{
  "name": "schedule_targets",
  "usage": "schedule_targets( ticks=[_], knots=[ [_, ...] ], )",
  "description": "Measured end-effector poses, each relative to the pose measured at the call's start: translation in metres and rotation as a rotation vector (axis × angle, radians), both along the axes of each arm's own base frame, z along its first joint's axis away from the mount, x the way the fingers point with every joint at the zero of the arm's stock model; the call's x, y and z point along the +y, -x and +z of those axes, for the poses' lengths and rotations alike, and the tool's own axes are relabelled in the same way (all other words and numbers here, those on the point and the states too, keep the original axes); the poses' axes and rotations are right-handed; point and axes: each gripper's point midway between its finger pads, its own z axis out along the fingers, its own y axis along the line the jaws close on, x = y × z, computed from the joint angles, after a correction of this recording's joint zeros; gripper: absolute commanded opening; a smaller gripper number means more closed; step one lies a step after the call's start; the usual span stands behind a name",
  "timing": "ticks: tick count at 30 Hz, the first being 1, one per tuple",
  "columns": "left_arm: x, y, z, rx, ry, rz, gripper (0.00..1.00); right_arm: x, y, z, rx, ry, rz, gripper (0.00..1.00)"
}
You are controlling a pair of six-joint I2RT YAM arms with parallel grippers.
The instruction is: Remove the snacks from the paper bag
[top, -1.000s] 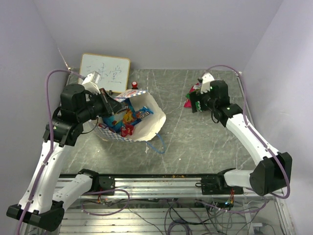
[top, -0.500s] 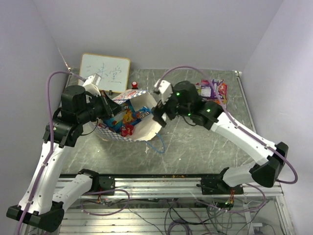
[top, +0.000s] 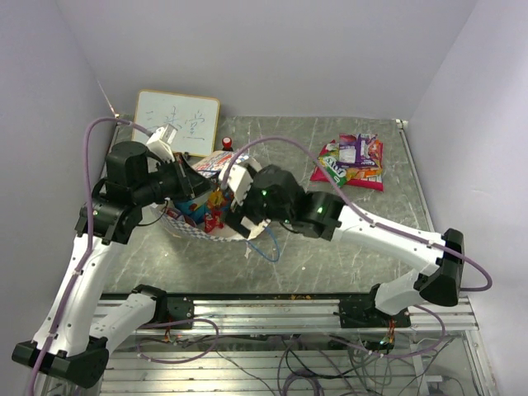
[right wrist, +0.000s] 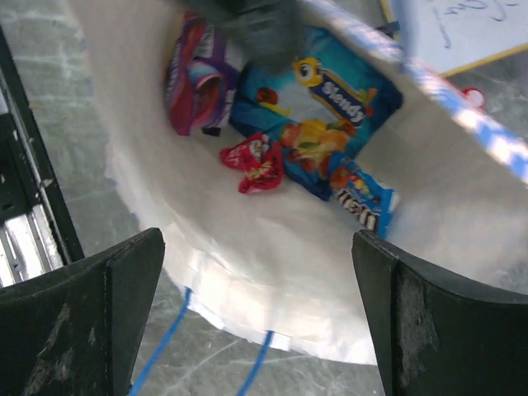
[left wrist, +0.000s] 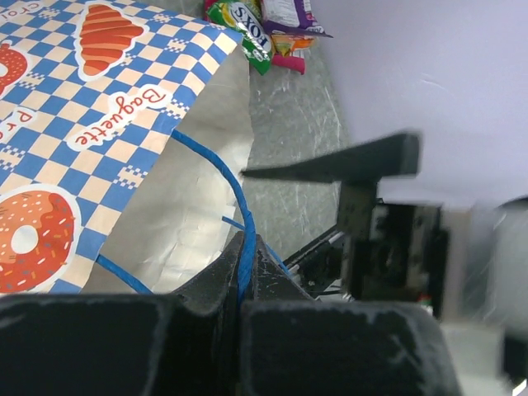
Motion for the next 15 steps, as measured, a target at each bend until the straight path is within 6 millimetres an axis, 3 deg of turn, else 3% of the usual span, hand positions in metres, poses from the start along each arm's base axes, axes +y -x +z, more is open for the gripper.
schedule_targets(
  ticks=[3, 6, 10, 15],
  knots=[
    [-0.002, 0.0, 0.002, -0.005, -0.006, -0.026, 0.07, 0.013, 0.014, -0.022, -0.045, 0.016, 0.059, 0.94],
    [-0.003, -0.003, 0.014, -0.035, -0.022, -0.041, 0.07, 0.013, 0.018, -0.049, -0.073, 0.055, 0.088, 0.94],
    [-0.003, -0.006, 0.034, -0.094, -0.032, -0.051, 0.07, 0.013, 0.007, -0.062, -0.141, 0.071, 0.09, 0.77],
    [-0.004, -0.01, 0.038, -0.105, -0.039, -0.058, 0.07, 0.023, -0.011, -0.073, -0.247, 0.091, 0.087, 0.7]
  ],
)
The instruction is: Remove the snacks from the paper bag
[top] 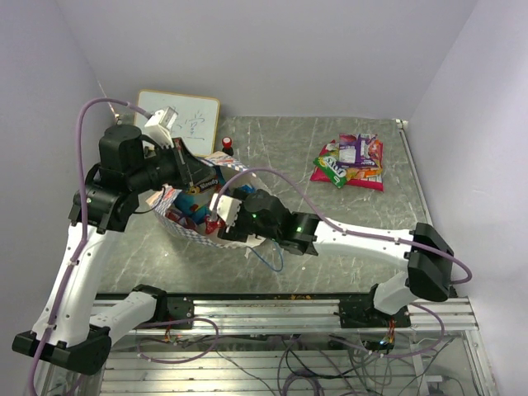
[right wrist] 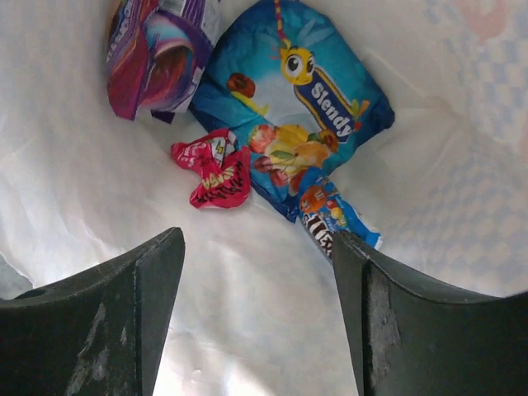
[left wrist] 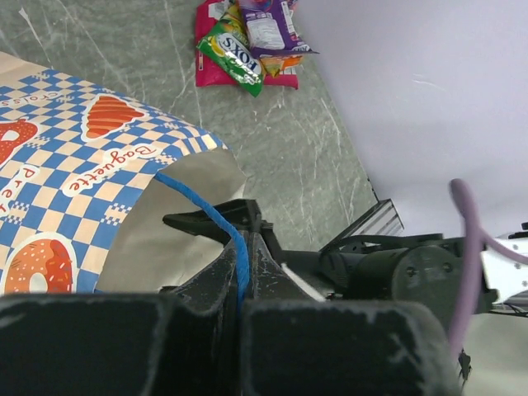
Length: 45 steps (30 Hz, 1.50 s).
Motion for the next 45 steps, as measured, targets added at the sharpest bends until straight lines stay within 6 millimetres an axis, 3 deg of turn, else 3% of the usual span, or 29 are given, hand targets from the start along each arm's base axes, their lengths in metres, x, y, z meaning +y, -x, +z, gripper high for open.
schedule_targets(
  ticks=[6, 10, 17, 21, 32, 45],
  knots=[
    [0.003, 0.008, 0.002, -0.039, -0.001, -0.004, 0.07, 0.007, 0.0, -0.038, -0.051, 0.029, 0.093, 0.7],
    [0.007, 0.017, 0.007, -0.086, -0.019, -0.013, 0.07, 0.019, 0.0, -0.05, -0.057, 0.016, 0.136, 0.7],
    [0.018, 0.025, 0.02, -0.115, -0.075, 0.006, 0.07, 0.03, -0.004, -0.046, -0.065, -0.061, 0.179, 0.71],
    [0.019, 0.027, 0.018, -0.107, -0.076, 0.016, 0.07, 0.038, -0.003, -0.054, -0.056, -0.071, 0.209, 0.71],
    [0.016, 0.037, 0.006, -0.118, -0.031, -0.002, 0.07, 0.03, -0.025, -0.047, -0.052, -0.132, 0.2, 0.73],
    [0.004, 0.035, 0.009, -0.114, 0.028, -0.057, 0.07, 0.033, -0.001, -0.052, -0.146, -0.026, 0.381, 0.78]
  ],
)
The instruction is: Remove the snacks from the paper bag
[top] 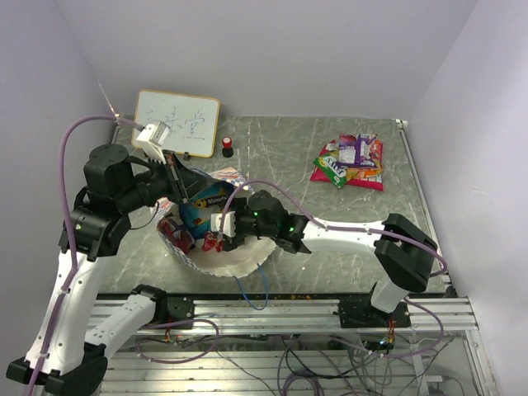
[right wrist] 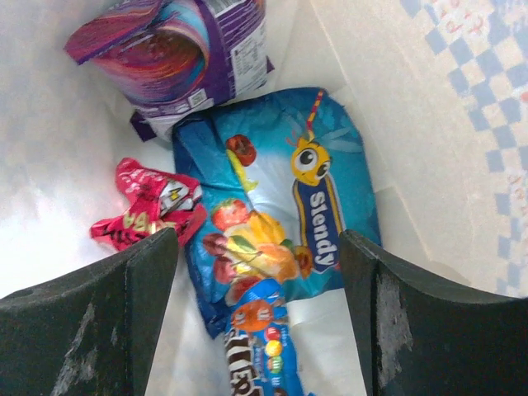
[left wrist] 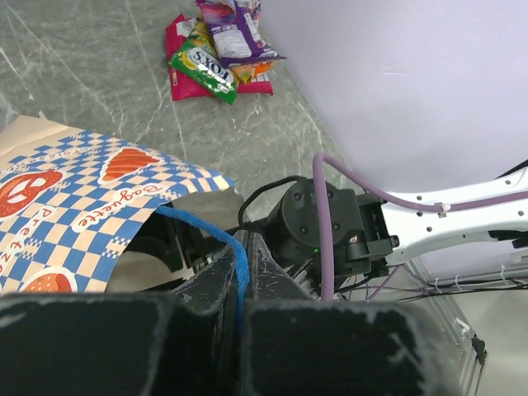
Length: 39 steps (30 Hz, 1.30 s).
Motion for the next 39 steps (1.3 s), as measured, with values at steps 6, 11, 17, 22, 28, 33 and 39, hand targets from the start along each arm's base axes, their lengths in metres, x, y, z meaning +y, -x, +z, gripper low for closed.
schedule_targets(
  ticks=[6, 11, 17, 22, 28, 33, 39],
  knots=[
    [-0.005, -0.005, 0.01, -0.014, 0.043, -0.011, 0.07, 0.012, -0.016, 0.02, -0.104, 0.019, -0.063, 0.77],
    [-0.009, -0.01, 0.007, -0.003, 0.041, -0.022, 0.07, 0.021, -0.045, 0.02, -0.168, 0.048, -0.17, 0.8],
    [-0.01, -0.012, 0.008, -0.004, 0.038, -0.027, 0.07, 0.019, -0.057, -0.008, -0.182, 0.134, -0.212, 0.88],
    [-0.012, -0.015, 0.012, -0.01, 0.035, -0.039, 0.07, 0.025, -0.063, -0.023, -0.158, 0.156, -0.232, 0.91],
    [-0.015, -0.019, 0.01, -0.009, 0.022, -0.059, 0.07, 0.039, -0.065, -0.027, -0.092, 0.112, -0.251, 0.96],
    [-0.017, -0.022, 0.015, -0.022, 0.007, -0.077, 0.07, 0.057, -0.064, -0.019, -0.078, 0.004, -0.225, 0.98],
    [-0.017, -0.023, 0.015, -0.023, -0.013, -0.09, 0.07, 0.083, -0.074, -0.027, -0.063, -0.086, -0.24, 0.99]
  ],
)
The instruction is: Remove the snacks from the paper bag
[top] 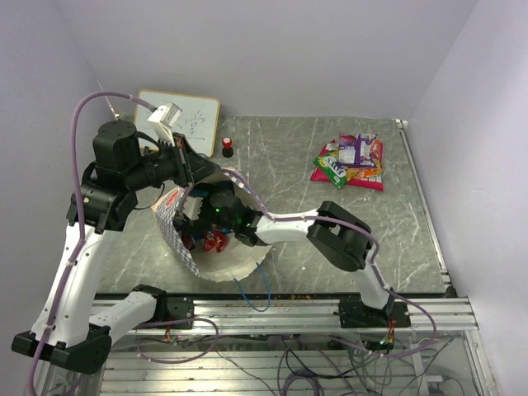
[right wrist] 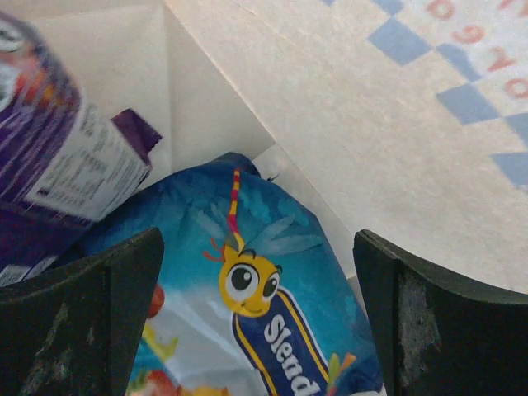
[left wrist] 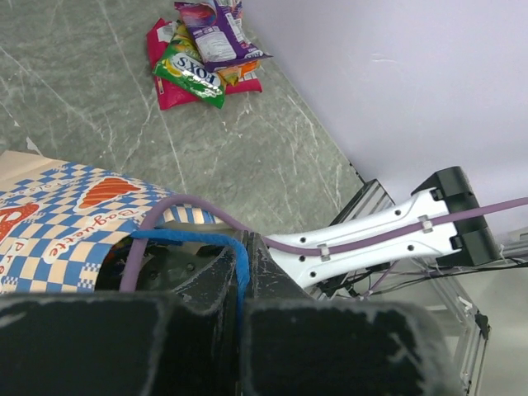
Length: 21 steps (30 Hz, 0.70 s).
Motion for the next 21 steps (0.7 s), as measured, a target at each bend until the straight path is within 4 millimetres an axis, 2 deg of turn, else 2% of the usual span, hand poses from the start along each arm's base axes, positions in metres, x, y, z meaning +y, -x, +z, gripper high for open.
schedule_targets(
  ticks=[4, 12, 15, 17, 21],
  knots=[
    [-0.002, -0.005, -0.002, 0.005, -0.011, -0.005, 0.07, 0.013, -0.018, -0.008, 0.029, -0.052, -0.084, 1.0],
    [-0.003, -0.01, -0.005, 0.017, -0.018, -0.006, 0.07, 0.022, -0.042, -0.009, 0.049, -0.12, -0.221, 0.97],
    [-0.002, -0.012, -0.006, 0.018, -0.021, 0.002, 0.07, 0.028, -0.044, -0.014, 0.066, -0.131, -0.246, 0.88],
    [-0.002, -0.012, -0.006, 0.018, -0.021, 0.003, 0.07, 0.029, -0.044, -0.018, 0.077, -0.145, -0.257, 0.86],
    [-0.002, -0.014, -0.008, 0.022, -0.024, 0.002, 0.07, 0.028, -0.044, -0.021, 0.09, -0.157, -0.264, 0.7]
  ],
)
